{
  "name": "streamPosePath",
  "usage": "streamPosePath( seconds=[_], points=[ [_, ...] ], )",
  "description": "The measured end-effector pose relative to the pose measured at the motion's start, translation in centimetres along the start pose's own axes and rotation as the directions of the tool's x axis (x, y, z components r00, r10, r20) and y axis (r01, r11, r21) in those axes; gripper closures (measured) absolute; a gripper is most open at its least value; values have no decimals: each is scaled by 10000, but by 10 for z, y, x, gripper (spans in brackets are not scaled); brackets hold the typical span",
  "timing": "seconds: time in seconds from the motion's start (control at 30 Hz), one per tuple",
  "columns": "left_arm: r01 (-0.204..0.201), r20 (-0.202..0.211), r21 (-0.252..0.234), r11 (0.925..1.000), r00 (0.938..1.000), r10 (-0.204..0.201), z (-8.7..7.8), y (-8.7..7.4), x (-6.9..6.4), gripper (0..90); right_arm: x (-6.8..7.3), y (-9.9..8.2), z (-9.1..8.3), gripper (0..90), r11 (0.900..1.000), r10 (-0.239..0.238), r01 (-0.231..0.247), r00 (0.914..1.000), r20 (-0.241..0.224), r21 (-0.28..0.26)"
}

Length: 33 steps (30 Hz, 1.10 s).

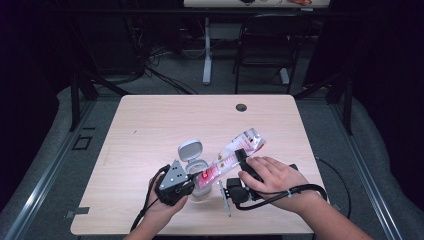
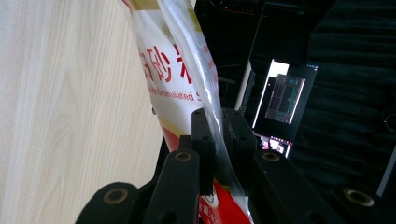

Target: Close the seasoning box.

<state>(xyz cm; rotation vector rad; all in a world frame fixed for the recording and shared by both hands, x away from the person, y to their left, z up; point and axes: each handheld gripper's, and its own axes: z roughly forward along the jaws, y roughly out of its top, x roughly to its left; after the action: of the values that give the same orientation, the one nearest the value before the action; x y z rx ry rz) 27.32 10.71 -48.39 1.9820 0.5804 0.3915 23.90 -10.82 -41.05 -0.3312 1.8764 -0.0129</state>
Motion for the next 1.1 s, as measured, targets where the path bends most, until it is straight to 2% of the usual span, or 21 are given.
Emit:
streamPosePath(
  seconds=[0.5, 1.1],
  points=[
    [9, -15, -2, 10000, 10000, -9, 0, 0, 0, 894, 0, 1, 0, 852, 9998, 100, -98, 9999, 110, -155],
    [12, -24, 16, 10000, 10000, -12, -1, 0, 1, 894, -1, 2, -2, 856, 9999, 56, -55, 9999, 98, -104]
  ],
)
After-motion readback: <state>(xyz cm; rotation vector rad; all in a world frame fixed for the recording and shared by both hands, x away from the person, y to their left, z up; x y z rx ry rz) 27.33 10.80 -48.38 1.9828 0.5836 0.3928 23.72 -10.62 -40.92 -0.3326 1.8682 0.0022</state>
